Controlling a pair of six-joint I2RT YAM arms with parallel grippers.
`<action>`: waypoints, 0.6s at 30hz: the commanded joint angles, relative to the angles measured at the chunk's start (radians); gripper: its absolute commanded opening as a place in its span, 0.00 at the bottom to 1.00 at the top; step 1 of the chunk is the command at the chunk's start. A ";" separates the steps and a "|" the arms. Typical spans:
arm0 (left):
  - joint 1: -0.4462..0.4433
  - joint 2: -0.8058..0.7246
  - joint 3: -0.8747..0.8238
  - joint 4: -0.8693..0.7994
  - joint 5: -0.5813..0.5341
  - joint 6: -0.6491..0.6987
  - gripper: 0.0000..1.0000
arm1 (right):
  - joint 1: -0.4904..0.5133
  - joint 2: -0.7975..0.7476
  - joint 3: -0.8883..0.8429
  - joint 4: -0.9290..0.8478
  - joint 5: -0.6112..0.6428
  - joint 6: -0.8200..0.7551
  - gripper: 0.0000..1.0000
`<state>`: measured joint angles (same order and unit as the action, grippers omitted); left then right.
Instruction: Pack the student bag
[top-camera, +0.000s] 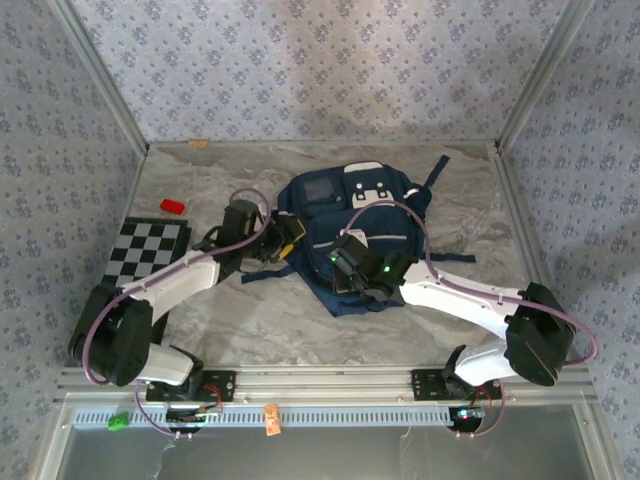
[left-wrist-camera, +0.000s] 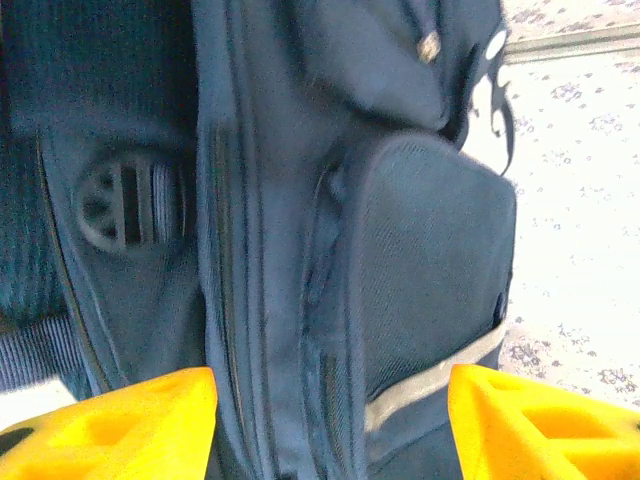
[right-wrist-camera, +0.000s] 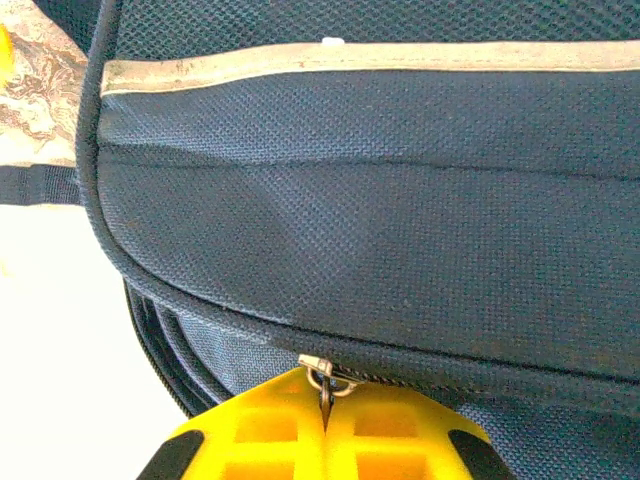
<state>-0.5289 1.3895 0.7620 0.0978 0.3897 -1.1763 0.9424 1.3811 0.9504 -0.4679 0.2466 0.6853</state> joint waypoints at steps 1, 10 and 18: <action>-0.067 -0.001 -0.013 0.086 -0.062 -0.167 0.62 | 0.003 -0.023 -0.009 0.008 0.020 0.024 0.00; -0.218 0.055 -0.008 0.190 -0.164 -0.321 0.53 | 0.003 -0.018 -0.006 0.006 0.026 0.013 0.00; -0.211 0.051 -0.030 0.120 -0.246 -0.343 0.18 | -0.005 -0.039 -0.001 -0.041 0.038 0.015 0.00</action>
<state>-0.7532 1.4372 0.7353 0.2184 0.2005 -1.5028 0.9421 1.3769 0.9497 -0.4686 0.2504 0.6914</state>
